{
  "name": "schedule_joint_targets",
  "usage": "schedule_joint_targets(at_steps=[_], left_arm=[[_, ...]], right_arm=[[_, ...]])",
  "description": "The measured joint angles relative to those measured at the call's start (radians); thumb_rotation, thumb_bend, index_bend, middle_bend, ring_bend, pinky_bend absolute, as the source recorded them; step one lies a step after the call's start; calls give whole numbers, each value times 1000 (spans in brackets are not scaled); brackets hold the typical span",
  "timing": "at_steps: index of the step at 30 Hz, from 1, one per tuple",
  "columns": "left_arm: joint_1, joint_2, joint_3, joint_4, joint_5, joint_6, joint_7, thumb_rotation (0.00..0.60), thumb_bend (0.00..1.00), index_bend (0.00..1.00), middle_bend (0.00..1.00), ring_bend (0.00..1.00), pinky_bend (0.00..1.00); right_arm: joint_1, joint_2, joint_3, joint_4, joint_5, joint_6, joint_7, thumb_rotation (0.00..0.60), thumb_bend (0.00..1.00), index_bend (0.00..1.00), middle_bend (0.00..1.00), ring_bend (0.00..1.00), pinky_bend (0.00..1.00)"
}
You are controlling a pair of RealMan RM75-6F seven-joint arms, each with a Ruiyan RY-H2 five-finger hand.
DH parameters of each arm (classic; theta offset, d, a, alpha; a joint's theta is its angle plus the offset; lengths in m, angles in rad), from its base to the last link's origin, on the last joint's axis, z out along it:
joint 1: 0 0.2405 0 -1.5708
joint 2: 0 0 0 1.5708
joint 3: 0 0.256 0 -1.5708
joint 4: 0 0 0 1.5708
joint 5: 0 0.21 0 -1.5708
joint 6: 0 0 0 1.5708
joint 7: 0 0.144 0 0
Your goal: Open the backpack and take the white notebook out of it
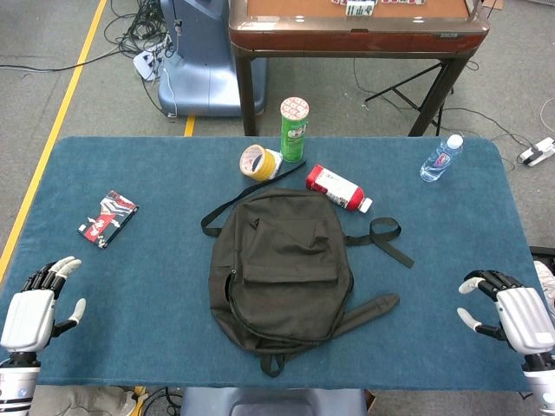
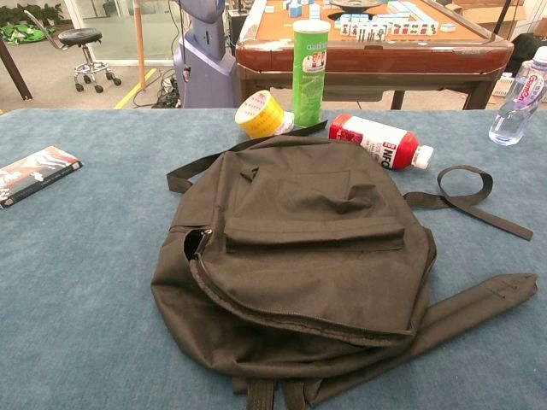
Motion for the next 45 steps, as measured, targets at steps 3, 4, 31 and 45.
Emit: schedule_joint_targets(at_steps=[3, 4, 31, 45], left_arm=[[4, -2, -1, 2, 5, -2, -3, 600, 403, 222, 167, 141, 168], [5, -2, -1, 3, 7, -2, -5, 600, 403, 224, 167, 141, 168], [-265, -120, 46, 127, 322, -311, -127, 600, 390, 236, 167, 141, 103], [-396, -328, 41, 157, 306, -496, -50, 600, 380, 246, 167, 141, 104]], right_arm=[[-2, 0, 0, -1, -2, -2, 0, 600, 209, 456, 365, 300, 411], [-3, 0, 1, -2, -3, -1, 1, 600, 209, 456, 365, 300, 411], [9, 33, 63, -30, 17, 3, -11, 600, 209, 456, 363, 300, 412], [4, 30, 68, -21, 32, -8, -1, 600, 209, 456, 362, 300, 412]])
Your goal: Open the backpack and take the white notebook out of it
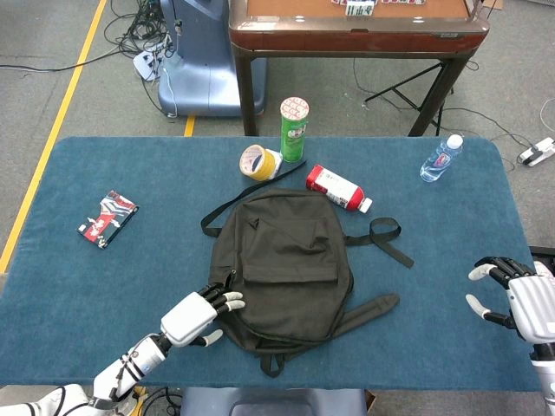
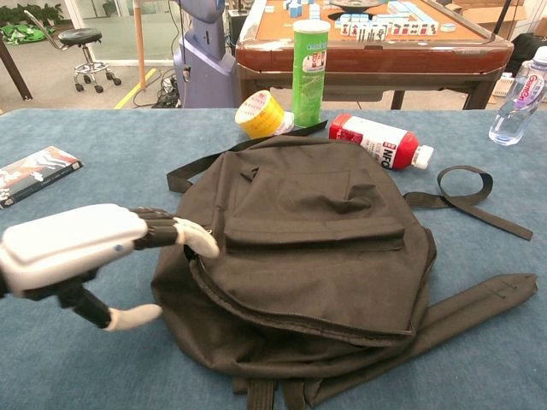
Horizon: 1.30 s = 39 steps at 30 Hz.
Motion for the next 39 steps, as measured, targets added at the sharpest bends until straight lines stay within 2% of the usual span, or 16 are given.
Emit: schedule_joint_targets(at_steps=[4, 12, 14, 16, 22, 26, 30, 33, 39], left_arm=[[-31, -73, -41, 8, -57, -25, 8, 600, 380, 301, 180, 154, 104], [-65, -141, -91, 18, -144, -51, 93, 600, 380, 399, 223, 181, 103], [-70, -158, -106, 15, -171, -53, 103, 600, 385, 455, 252, 201, 103], [-73, -173, -121, 12, -190, -46, 91, 600, 442, 502, 278, 217, 104], [-95, -190, -148, 17, -232, -46, 101, 600, 717, 623, 351, 274, 107], [-105, -200, -155, 20, -268, -51, 137, 600, 829, 746, 468, 364, 142], [-105, -195, -142, -5, -280, -49, 161, 600, 878, 800, 561, 423, 149], [-103, -181, -128, -40, -286, -54, 164, 600, 888, 815, 573, 432, 150], [-97, -119, -96, -180, -302, -74, 143, 600, 893, 817, 574, 434, 156]], right_arm=[[-3, -1, -2, 8, -1, -1, 6, 600, 209, 456, 361, 300, 411], [-8, -7, -7, 23, 0, -7, 23, 600, 209, 456, 361, 300, 412], [-8, -8, -7, 26, -1, -8, 25, 600, 209, 456, 361, 300, 412], [-8, -9, -7, 29, -1, -9, 28, 600, 209, 456, 361, 300, 412], [-9, -8, -5, 34, 1, -8, 37, 600, 209, 456, 361, 300, 412], [-11, -9, -3, 39, 4, -8, 45, 600, 209, 456, 361, 300, 411], [-11, -9, -1, 45, 6, -10, 53, 600, 209, 456, 361, 300, 411], [-10, -10, -1, 47, 5, -10, 55, 600, 209, 456, 360, 300, 412], [-10, -11, 0, 48, 1, -9, 57, 600, 209, 456, 361, 300, 412]])
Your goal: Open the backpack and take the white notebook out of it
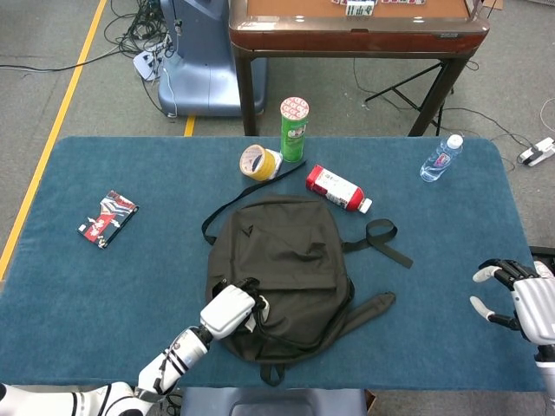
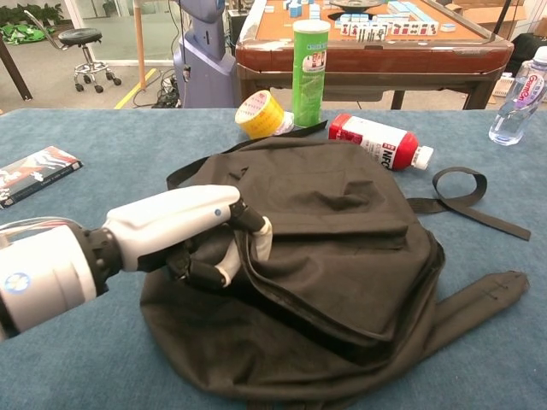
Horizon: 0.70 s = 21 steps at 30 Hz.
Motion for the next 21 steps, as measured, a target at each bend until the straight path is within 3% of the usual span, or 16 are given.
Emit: schedule_joint_targets(at_steps=[5, 9, 15, 21], left_arm=[[-1, 68, 44, -146, -6, -33, 0, 600, 893, 813, 574, 434, 158], [-12, 98, 51, -193, -21, -49, 7, 600, 892, 806, 574, 434, 159], [-38, 76, -42, -174, -158, -60, -22, 600, 892, 781, 574, 434, 176], [-103, 49, -198, -106, -412, -66, -51, 600, 892, 767, 574, 437, 196]], right_arm=[[-3, -2, 0, 0, -3, 6, 1, 600, 209, 456, 360, 300, 412], [-4, 0, -3, 1, -8, 7, 5, 600, 209, 456, 360, 300, 412], [3, 10, -16, -10, -50, 6, 2, 600, 210, 456, 360, 300, 411], [38, 35, -52, -55, -155, -20, 15, 600, 217, 456, 360, 300, 412]])
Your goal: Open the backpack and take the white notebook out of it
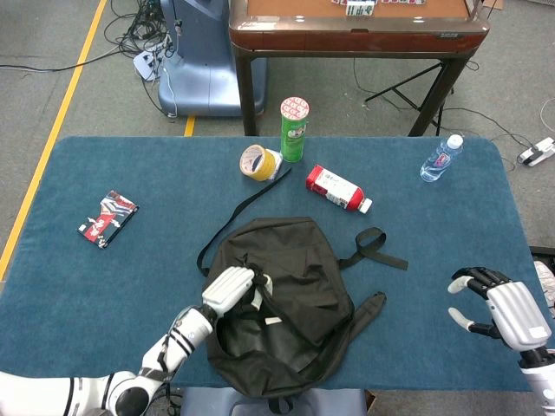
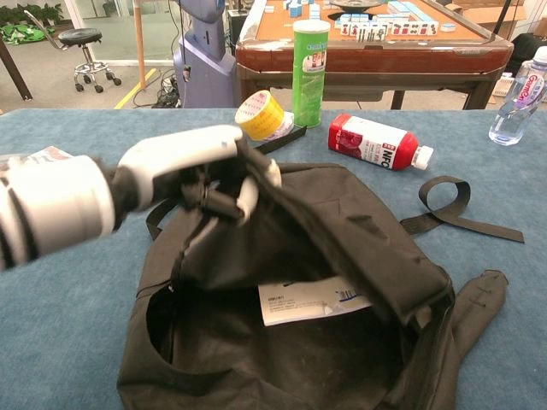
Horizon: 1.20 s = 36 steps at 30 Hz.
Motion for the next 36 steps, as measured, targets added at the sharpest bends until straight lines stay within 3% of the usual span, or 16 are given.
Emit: schedule_joint_targets(at_steps=[7, 13, 25, 36], left_arm=[[-83, -86, -112, 192, -204, 84, 61, 600, 892, 765, 574, 439, 212], [-133, -137, -169, 283, -320, 160, 127, 600, 892, 760, 574, 440, 212], [-141, -146, -155, 270, -405, 170, 160, 600, 891, 734, 572, 439, 213], [-138, -135, -158, 245, -476, 152, 147, 600, 891, 730, 567, 439, 212]], right_arm=[[100, 19, -45, -97, -167, -94, -13, 600, 219, 456, 360, 300, 412], [211, -3, -70, -183, -245, -241, -24, 600, 233, 456, 360, 300, 412], [365, -262, 6, -201, -153, -447, -134, 600, 285, 454, 360, 300, 411], [437, -515, 53, 2, -52, -520, -298, 600, 286, 454, 360, 300, 412]])
